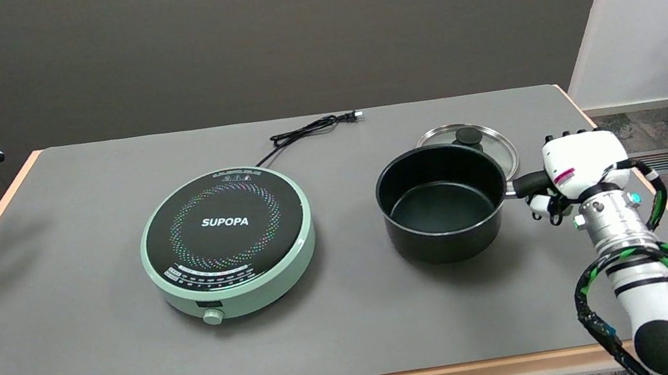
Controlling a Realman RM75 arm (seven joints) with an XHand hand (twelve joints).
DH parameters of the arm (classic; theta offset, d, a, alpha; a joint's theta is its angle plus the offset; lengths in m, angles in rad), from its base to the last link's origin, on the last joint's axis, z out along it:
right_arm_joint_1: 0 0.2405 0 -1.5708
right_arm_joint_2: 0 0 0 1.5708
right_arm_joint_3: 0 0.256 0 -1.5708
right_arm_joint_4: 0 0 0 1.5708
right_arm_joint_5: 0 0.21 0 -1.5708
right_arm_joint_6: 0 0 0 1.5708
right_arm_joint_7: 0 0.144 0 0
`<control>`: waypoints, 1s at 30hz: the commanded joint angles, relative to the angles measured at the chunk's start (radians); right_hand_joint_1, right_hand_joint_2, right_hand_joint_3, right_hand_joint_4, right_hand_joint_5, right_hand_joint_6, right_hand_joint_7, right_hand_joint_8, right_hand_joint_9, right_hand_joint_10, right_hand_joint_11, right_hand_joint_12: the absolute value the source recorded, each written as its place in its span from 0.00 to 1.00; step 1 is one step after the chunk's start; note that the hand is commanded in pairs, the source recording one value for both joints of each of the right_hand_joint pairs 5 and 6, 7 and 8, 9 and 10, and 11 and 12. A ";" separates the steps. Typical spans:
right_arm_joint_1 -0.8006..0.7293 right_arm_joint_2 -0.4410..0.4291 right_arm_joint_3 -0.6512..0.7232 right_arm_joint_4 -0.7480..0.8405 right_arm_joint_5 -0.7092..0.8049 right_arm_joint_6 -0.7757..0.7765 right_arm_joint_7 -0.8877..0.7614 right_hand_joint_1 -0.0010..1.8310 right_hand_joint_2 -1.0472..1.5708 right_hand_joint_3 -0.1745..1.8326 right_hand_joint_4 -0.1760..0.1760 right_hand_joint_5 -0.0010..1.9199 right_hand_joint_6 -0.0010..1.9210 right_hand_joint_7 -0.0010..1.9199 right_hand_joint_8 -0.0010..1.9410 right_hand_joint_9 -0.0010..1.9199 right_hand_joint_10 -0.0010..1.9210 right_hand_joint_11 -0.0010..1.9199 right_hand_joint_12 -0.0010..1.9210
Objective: Place the soup pot onto the table.
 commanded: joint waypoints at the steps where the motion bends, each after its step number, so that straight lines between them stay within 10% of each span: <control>1: -0.053 -0.020 -0.127 0.015 -0.039 -0.115 0.004 0.48 0.71 0.49 0.37 0.97 0.97 0.97 0.96 0.97 0.97 0.97 0.97; 30: 0.096 -0.042 -0.364 -0.065 -0.010 -0.079 -0.003 0.48 0.69 0.48 0.35 0.96 0.96 0.96 0.95 0.96 0.96 0.96 0.96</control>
